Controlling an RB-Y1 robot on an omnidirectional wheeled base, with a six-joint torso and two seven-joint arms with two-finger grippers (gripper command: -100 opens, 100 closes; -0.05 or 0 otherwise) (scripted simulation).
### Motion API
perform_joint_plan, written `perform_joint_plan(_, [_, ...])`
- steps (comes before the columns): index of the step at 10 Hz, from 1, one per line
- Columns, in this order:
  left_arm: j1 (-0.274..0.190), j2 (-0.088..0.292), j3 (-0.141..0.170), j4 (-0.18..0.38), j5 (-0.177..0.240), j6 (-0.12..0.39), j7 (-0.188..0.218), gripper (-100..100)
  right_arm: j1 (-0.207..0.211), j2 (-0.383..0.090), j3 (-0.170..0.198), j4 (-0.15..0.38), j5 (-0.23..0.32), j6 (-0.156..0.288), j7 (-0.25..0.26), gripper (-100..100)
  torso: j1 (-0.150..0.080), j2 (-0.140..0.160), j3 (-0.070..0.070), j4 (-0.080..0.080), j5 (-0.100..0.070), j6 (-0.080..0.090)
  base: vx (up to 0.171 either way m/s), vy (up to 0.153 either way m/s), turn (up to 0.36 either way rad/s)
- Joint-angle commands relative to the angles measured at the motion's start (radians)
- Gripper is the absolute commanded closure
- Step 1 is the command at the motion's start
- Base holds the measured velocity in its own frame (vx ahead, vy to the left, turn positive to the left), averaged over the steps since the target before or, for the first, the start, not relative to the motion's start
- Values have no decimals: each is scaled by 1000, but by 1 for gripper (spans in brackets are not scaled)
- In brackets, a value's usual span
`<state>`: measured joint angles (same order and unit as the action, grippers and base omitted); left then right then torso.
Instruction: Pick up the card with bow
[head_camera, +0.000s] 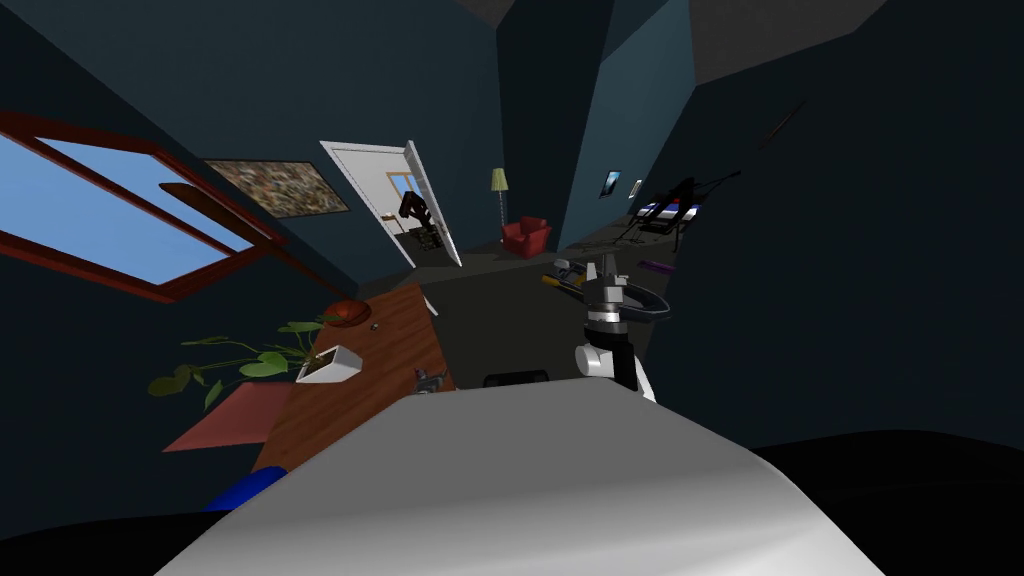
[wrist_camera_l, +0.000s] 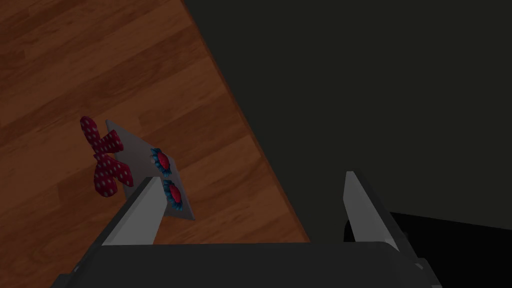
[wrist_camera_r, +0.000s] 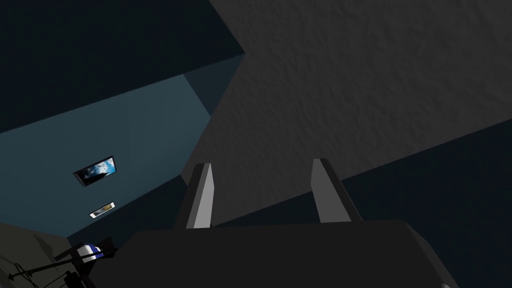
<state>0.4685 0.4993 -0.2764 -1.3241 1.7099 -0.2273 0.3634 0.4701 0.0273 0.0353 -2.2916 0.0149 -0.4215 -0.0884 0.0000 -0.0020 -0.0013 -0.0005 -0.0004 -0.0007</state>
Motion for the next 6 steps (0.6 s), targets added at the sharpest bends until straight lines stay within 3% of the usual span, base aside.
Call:
perform_joint_plan(1, [4,10,-9,44,50,16,9,-100,0,0,0,0,0,0,0,0,0,0,0,0,0,0,53,5,-87])
perform_joint_plan(2, [4,10,-9,44,14,16,14,-100,0,0,0,0,0,0,0,0,0,0,0,0,0,0,43,0,-69])
perform_joint_plan(5, [4,10,-9,44,82,16,9,-100,0,0,0,0,0,0,0,0,-1,2,1,1,0,0,5,-1,4])
perform_joint_plan(6, [4,20,-14,85,118,32,20,-100,0,0,0,0,0,0,0,0,-1,3,2,1,0,0,25,3,-128])
